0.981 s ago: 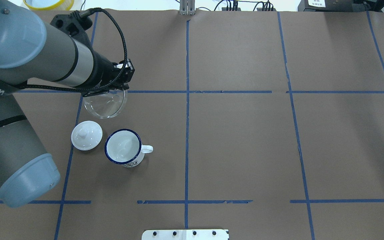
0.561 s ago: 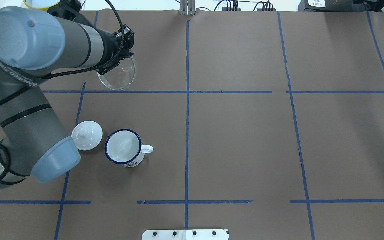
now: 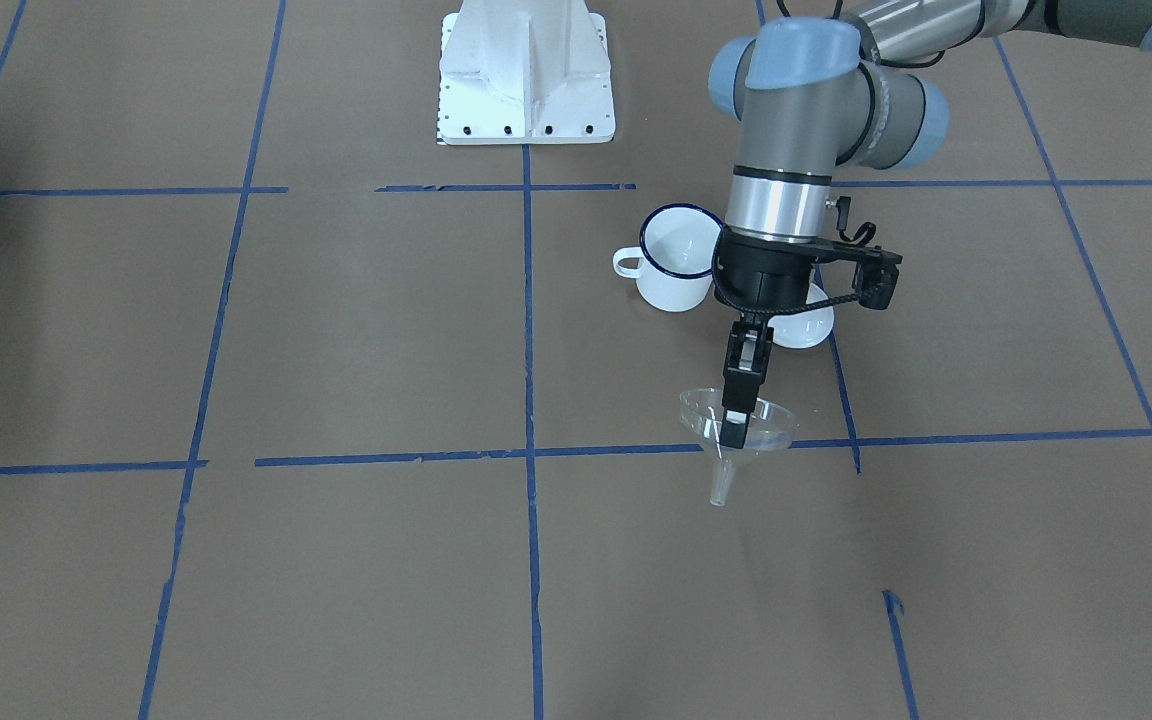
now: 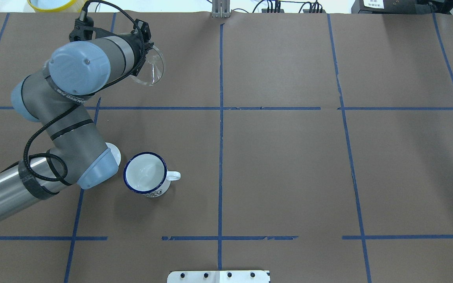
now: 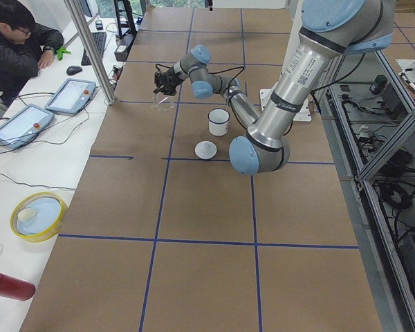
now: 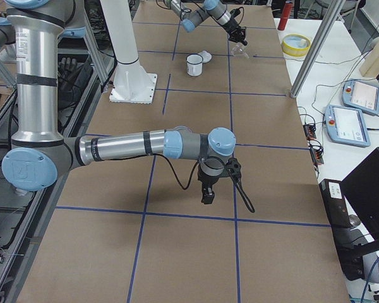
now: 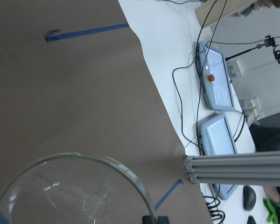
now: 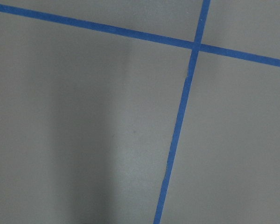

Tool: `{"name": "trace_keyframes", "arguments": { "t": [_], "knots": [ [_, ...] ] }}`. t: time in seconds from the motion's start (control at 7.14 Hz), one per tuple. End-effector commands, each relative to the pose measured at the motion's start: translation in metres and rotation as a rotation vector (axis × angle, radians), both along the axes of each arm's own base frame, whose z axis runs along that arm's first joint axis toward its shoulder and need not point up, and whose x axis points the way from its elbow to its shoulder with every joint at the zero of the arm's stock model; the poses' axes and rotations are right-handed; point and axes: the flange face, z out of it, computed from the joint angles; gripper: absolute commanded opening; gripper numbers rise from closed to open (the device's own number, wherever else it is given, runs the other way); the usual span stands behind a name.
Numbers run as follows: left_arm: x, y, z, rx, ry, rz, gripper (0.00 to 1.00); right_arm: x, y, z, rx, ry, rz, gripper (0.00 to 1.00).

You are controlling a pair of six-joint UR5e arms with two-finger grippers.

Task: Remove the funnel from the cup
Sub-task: 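Carry the funnel farther from the robot and lower it onto the table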

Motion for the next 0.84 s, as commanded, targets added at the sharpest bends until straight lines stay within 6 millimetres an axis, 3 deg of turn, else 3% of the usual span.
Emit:
{"name": "trace_keyframes", "arguments": {
  "t": [0.0, 0.7],
  "knots": [
    [0.015, -0.019, 0.047, 0.002, 0.021, -0.102, 0.0, 0.0, 0.0, 0.0, 0.001, 0.0, 0.0, 1.0],
    [0.031, -0.039, 0.114, -0.016, 0.008, -0.18, 0.0, 0.0, 0.0, 0.0, 0.001, 0.0, 0.0, 1.0]
  ]
}}
